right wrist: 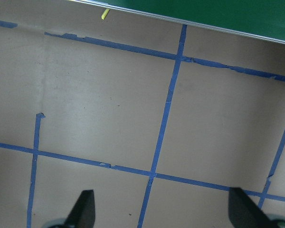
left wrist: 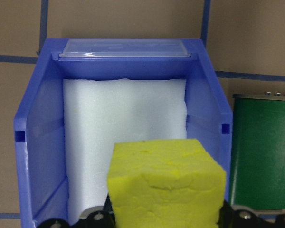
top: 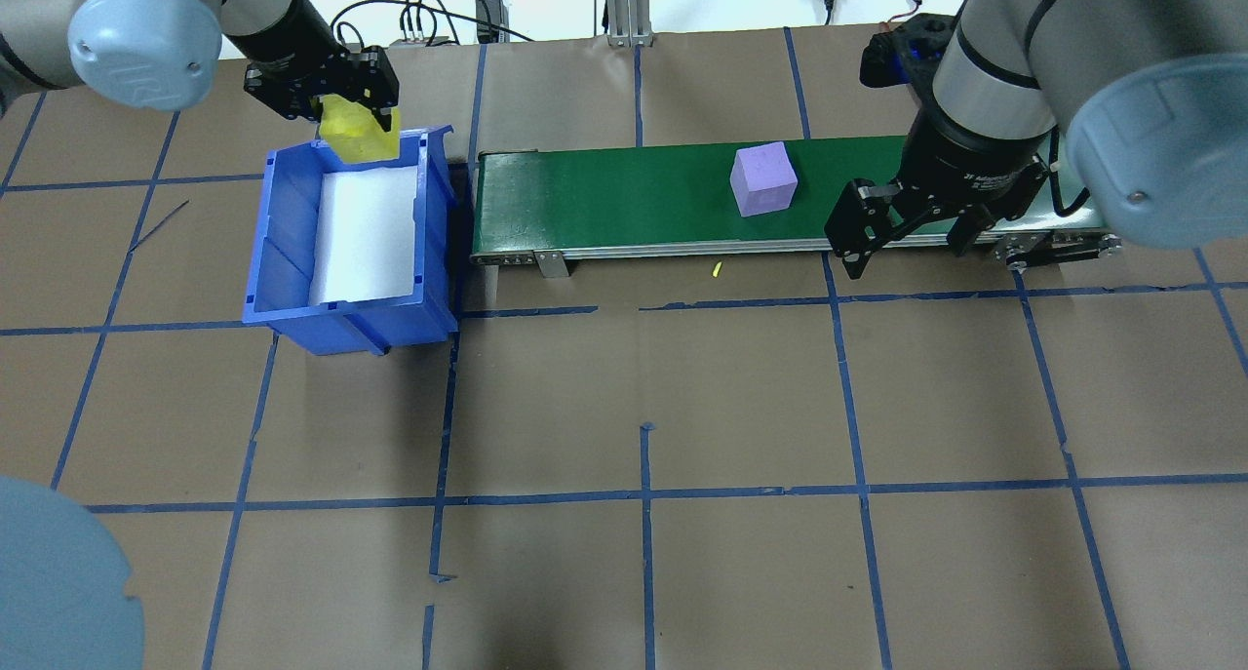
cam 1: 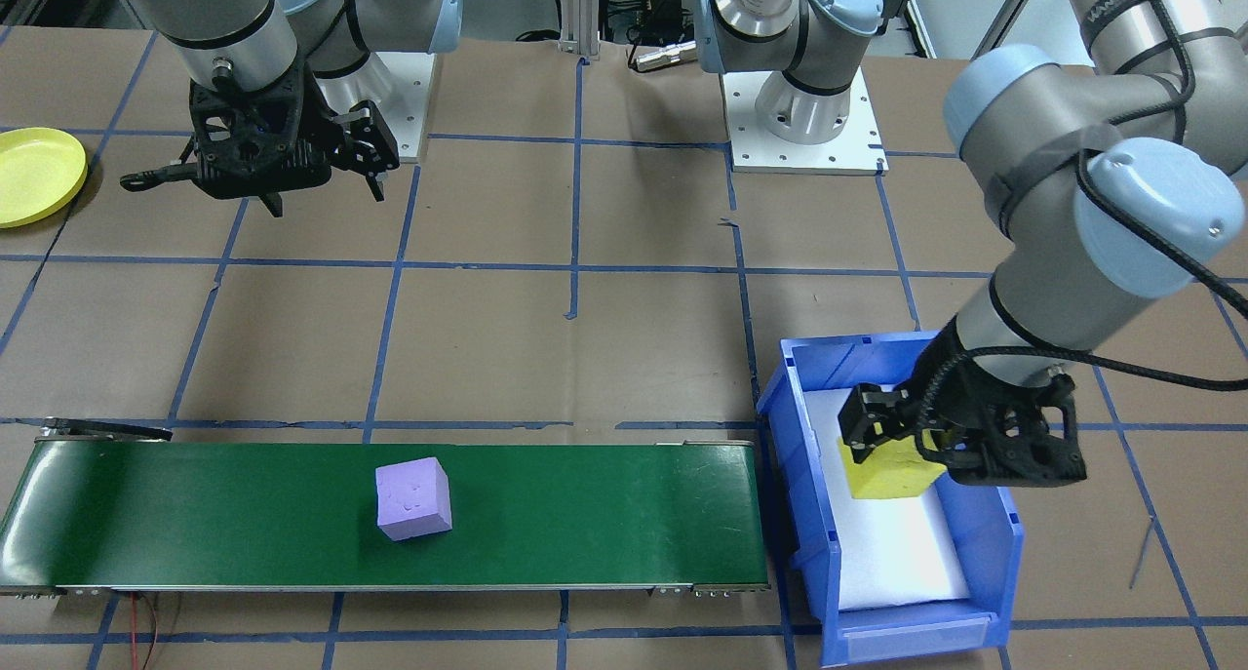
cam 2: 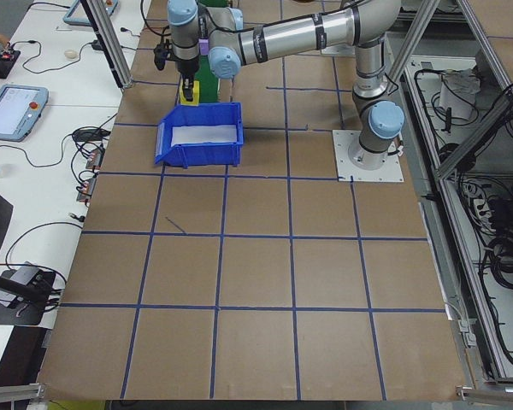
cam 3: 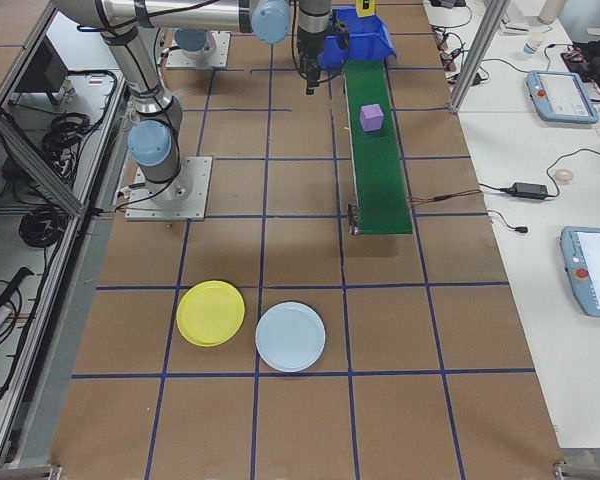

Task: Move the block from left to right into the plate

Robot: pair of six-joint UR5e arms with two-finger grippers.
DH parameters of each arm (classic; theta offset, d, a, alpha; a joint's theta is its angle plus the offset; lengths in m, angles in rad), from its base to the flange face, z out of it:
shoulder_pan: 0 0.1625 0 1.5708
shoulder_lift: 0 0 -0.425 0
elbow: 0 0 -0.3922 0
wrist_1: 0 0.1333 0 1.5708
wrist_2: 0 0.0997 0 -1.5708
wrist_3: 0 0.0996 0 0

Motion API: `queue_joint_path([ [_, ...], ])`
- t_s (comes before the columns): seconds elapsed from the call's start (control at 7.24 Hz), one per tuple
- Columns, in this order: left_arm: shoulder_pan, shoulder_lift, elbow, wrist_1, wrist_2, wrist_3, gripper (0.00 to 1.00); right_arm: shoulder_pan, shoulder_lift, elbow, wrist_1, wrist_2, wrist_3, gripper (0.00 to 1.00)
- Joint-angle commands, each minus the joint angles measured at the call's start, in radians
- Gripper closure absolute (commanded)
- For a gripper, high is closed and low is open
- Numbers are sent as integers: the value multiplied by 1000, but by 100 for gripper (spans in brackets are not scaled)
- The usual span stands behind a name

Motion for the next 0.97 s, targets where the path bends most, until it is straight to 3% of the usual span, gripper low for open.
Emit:
queue_joint_path([
  [0.0, -77, -27, -11, 24, -3, 1, 55, -2, 6, 4, -11, 7, -15, 0],
  [0.14, -120, -44, -12, 60, 1, -10, 55, -41, 37, 13, -40, 11, -84, 0],
  [0.28, -137, -78, -12, 69, 6, -26, 55, -123, 122, 15, -125, 29, -110, 0],
  [0.41, -152, -104, -29, 87, 9, -28, 55, -199, 180, 9, -191, 87, -179, 0],
  [0.69, -164, -126, -37, 144, 9, -37, 53, -213, 268, -17, -328, 91, -167, 0],
  [0.83, -171, -129, -50, 144, 12, -56, 53, -212, 326, -55, -353, 99, -121, 0],
])
